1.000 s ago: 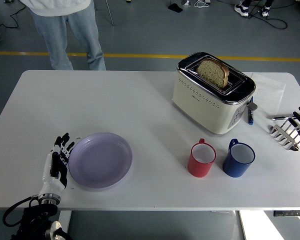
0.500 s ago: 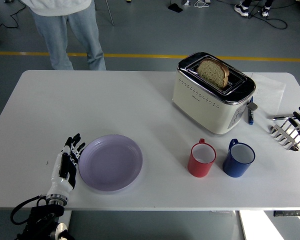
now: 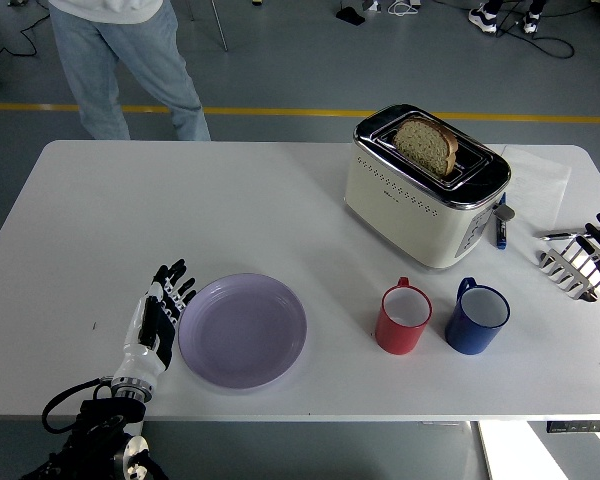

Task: Push plate across desktop,pick up the break from the machine,place the break in the plate

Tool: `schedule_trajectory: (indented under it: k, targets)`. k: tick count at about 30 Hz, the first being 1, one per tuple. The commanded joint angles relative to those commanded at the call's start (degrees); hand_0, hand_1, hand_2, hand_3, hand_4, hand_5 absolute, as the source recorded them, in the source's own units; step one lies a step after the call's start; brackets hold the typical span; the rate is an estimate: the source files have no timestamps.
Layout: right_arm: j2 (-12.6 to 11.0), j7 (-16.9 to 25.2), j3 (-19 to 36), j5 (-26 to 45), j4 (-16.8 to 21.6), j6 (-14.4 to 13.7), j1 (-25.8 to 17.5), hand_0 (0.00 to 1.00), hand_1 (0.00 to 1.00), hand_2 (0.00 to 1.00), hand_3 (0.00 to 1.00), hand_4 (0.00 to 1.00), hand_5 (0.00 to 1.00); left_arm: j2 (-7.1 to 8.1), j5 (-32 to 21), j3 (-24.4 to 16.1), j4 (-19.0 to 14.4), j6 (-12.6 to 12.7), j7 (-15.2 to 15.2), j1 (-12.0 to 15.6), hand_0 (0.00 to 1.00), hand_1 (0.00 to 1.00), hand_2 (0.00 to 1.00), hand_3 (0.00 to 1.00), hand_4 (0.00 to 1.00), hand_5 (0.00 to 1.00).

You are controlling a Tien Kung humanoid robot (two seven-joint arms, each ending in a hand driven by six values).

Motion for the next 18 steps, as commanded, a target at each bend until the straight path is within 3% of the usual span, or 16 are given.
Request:
schedule_trajectory:
  k: [18]
  targets:
    - [0.03,0.02,0.03,0.0,-0.02,0.03,0.02,0.734,0.681,0.672,0.634,0.508,0.584,0.32,-2.09,2.14,-0.01,-1.7,0.81,-0.85,0.848,0.89,0.966,0.892,0.623,0.998]
